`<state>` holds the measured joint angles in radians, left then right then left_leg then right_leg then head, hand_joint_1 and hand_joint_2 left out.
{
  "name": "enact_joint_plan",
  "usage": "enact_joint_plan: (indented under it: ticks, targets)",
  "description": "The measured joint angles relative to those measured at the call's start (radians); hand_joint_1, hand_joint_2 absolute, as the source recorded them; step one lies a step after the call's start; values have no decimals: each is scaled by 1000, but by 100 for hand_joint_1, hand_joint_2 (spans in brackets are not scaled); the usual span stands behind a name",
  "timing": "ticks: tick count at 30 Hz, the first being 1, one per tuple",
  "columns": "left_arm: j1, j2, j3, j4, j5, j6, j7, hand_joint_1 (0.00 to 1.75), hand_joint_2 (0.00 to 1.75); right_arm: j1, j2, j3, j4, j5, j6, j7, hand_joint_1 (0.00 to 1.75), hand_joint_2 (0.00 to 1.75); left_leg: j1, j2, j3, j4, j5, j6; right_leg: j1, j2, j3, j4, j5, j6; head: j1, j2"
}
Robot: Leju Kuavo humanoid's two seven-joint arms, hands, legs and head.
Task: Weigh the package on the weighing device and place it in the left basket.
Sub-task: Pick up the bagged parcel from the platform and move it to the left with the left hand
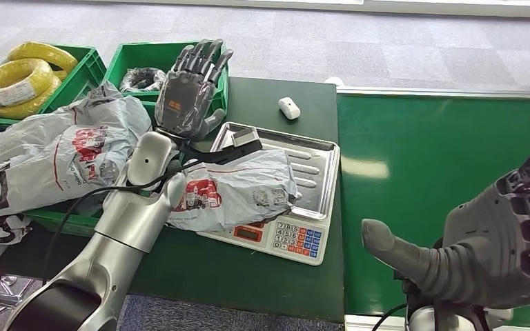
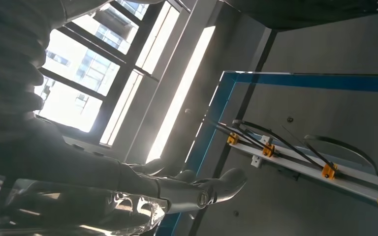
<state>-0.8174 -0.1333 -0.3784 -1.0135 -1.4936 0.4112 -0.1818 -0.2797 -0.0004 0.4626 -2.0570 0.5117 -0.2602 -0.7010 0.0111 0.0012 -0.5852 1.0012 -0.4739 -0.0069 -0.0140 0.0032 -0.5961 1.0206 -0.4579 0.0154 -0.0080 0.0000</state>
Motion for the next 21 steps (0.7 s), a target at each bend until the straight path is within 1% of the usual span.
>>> enact_joint_plan:
  ticks: [11, 12, 14, 16, 18, 21]
  targets:
    - [-4, -6, 0, 43, -13, -14, 5, 0, 175, 8, -8, 0, -9, 2, 18, 3, 0, 175, 0, 0, 0, 0, 0, 0, 0, 0, 0, 0, 0, 0, 0, 0]
    - [-8, -6, -3, 50, -20, -38, 4, 0, 175, 8, -8, -2, -9, 3, 24, 3, 0, 175, 0, 0, 0, 0, 0, 0, 0, 0, 0, 0, 0, 0, 0, 0]
    - [-25, -6, -22, 82, -45, -135, 1, 0, 175, 7, -4, -10, -10, 7, 52, 3, 0, 175, 0, 0, 0, 0, 0, 0, 0, 0, 0, 0, 0, 0, 0, 0]
    - [-50, -7, -63, 157, -65, -229, 0, 0, 175, 4, 6, -22, -9, 11, 87, 3, 0, 175, 0, -1, 0, 0, 0, 0, 0, -1, 1, 0, 0, 0, 0, 0]
    - [-66, -11, -107, 247, -72, -258, 1, 0, 175, -1, 16, -32, -6, 11, 106, 3, 0, 175, 0, 0, 0, 0, 0, 0, 0, 0, 1, 0, 0, 0, 0, 0]
    - [-78, -14, -155, 342, -75, -266, -1, 0, 175, -5, 25, -43, -3, 11, 113, 3, 0, 175, 0, 0, 1, 0, 0, 0, 0, 0, 1, 0, 0, 0, 0, 0]
